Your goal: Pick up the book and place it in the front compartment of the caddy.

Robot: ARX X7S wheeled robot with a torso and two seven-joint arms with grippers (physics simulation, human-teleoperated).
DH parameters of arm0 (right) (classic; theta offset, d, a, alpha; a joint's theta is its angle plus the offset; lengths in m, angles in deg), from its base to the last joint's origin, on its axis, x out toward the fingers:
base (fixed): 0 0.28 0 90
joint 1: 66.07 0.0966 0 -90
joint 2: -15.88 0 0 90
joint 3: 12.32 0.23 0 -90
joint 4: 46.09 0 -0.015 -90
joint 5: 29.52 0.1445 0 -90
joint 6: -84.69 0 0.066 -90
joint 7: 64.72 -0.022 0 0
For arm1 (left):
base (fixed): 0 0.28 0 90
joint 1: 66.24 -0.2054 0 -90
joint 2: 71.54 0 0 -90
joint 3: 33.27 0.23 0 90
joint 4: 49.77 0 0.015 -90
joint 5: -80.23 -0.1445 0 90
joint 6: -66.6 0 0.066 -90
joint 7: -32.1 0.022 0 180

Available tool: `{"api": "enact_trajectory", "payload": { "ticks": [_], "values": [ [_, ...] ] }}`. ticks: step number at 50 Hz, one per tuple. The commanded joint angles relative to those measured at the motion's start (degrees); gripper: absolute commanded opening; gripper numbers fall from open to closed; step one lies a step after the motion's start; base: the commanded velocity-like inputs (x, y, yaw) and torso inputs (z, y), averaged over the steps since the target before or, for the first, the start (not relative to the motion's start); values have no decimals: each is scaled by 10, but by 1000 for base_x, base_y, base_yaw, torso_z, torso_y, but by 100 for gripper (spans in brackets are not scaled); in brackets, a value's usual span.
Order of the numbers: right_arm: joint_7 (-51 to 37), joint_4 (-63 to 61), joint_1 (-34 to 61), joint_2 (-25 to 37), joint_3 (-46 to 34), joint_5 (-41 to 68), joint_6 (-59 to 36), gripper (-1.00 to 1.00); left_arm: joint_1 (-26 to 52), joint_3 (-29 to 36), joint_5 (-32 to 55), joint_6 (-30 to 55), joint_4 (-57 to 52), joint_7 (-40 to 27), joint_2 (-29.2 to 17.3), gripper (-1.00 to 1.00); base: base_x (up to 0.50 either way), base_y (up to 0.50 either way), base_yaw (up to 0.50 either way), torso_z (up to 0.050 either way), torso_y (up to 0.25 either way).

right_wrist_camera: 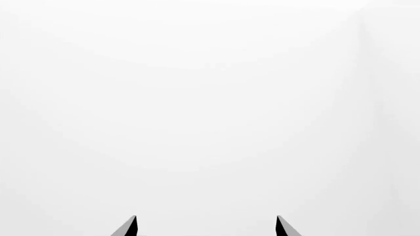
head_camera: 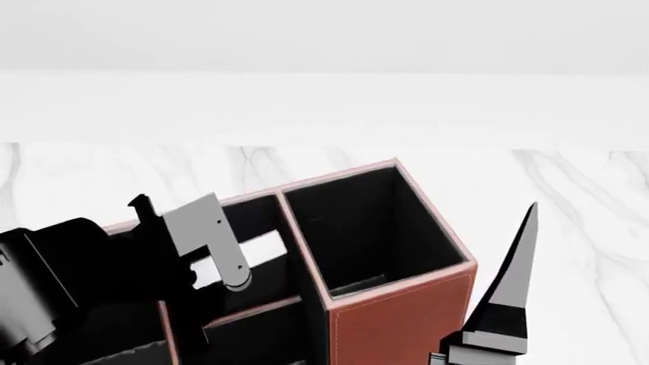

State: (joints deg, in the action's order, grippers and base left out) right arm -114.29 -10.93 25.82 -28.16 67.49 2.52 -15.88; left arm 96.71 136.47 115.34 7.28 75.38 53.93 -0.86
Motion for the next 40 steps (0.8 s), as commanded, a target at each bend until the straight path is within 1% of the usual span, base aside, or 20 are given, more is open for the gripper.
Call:
{"api": "enact_trajectory", "payload": {
  "ticks": [1,21,27,31,32,36,37,40],
  "values": [
    [-1,0,-1,1,0,1,2,100,-5,-13,-31,-11,25,-20,10,100,0,0,0,0,0],
    [-2,1,0,2,-2,4,7,100,-5,-14,-32,-8,17,-24,2,100,0,0,0,0,0],
    [-1,2,0,1,-3,2,9,100,-8,-19,-21,8,-2,-29,-6,100,0,0,0,0,0],
    [0,5,2,0,-7,1,8,100,-4,-23,-15,21,-35,-36,-20,100,0,0,0,0,0],
    [-1,4,3,0,-8,1,6,100,-2,-25,-9,32,-61,-44,-31,100,0,0,0,0,0],
    [0,5,6,-2,-13,-1,5,100,4,-34,0,49,-110,-63,-52,100,0,0,0,0,0],
    [0,5,5,-2,-13,-2,5,100,7,-44,15,66,-154,-75,-68,100,0,0,0,0,0],
    [0,6,6,-4,-17,-5,4,100,15,-58,33,92,-211,-99,-91,100,0,0,0,0,0]
  ]
}}
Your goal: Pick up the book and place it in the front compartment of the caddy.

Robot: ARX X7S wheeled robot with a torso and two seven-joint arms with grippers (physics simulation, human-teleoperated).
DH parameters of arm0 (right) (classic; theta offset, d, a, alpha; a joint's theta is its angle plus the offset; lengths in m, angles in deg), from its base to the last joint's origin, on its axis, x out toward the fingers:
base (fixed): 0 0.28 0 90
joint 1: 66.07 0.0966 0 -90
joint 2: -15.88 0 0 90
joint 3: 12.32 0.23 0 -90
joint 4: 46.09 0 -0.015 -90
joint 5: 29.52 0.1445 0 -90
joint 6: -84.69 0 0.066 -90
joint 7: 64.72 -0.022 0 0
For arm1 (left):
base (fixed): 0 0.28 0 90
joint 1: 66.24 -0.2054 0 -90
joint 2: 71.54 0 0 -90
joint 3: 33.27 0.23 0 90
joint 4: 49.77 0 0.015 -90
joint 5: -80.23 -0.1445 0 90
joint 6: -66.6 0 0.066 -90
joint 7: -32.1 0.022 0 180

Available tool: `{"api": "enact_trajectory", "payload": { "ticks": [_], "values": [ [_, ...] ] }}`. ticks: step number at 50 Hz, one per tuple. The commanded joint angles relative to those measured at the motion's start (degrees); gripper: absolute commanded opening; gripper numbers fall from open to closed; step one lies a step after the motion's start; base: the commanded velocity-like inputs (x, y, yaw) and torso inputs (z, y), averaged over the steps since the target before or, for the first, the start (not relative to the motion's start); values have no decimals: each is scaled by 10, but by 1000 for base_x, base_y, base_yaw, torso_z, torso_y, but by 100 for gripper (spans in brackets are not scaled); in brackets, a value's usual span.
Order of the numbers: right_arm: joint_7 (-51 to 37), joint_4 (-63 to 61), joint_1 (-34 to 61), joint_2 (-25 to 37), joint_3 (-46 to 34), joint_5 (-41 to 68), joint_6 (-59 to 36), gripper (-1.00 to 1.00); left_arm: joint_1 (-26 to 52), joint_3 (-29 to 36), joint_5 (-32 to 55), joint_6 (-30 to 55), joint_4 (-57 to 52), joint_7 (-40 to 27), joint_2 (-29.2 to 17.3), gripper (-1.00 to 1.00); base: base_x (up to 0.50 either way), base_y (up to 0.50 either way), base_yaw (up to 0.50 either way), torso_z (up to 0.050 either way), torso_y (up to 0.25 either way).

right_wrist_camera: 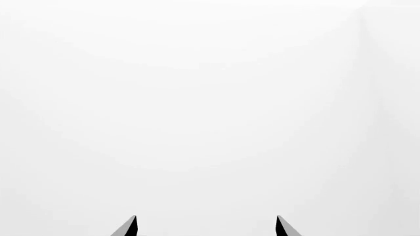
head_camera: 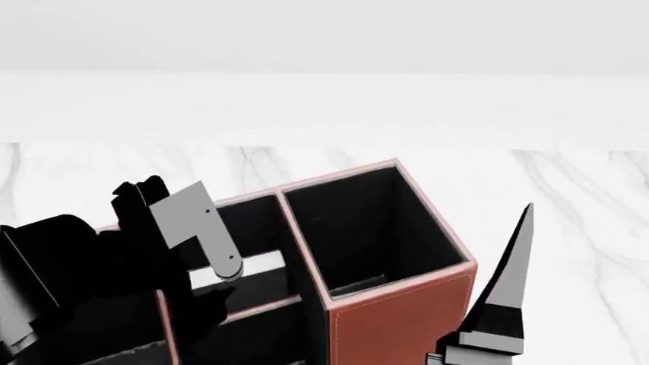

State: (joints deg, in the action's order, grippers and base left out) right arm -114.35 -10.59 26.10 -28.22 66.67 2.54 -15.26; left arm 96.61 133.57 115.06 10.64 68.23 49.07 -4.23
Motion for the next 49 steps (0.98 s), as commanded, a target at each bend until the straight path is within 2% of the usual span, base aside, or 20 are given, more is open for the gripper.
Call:
{"api": "enact_trajectory", "payload": {
  "ticks": [1,7,9,18,20,21,22,25,27,28,41,49],
  "values": [
    [0,1,6,-4,-11,-5,-5,100,17,-50,51,64,-171,-73,-70,100,0,0,0,0,0],
    [1,2,9,-6,-17,-7,-7,100,3,-99,107,74,-294,-125,-120,100,0,0,0,0,0],
    [1,2,10,-6,-18,-7,-8,100,-20,-138,140,54,-340,-164,-142,100,0,0,0,0,0],
    [-1,1,11,-5,-21,-8,-10,100,-66,-214,204,17,-442,-260,-195,100,0,0,0,0,0],
    [-1,1,14,-8,-27,-11,-14,100,-85,-230,191,-13,-469,-295,-207,100,0,0,0,0,0],
    [0,2,15,-9,-29,-12,-14,100,-97,-228,141,-53,-487,-305,-215,100,0,0,0,0,0],
    [-1,1,15,-9,-30,-13,-15,100,-103,-240,174,-38,-493,-333,-218,100,0,0,0,0,0],
    [0,0,14,-8,-32,-15,-16,100,-120,-239,144,-57,-528,-355,-232,100,0,0,0,0,0],
    [-1,-1,15,-7,-32,-14,-18,100,-145,-269,177,-83,-562,-395,-244,100,0,0,0,0,0],
    [-2,-2,15,-6,-32,-13,-19,100,-154,-270,163,-92,-581,-409,-251,100,0,0,0,0,0],
    [-7,-9,21,-8,-41,-15,-27,100,-240,-300,128,-176,-709,-509,-300,100,0,0,0,0,0],
    [-5,-8,24,-10,-46,-17,-27,100,-311,-294,78,-223,-752,-553,-315,100,0,0,0,0,0]
  ]
}}
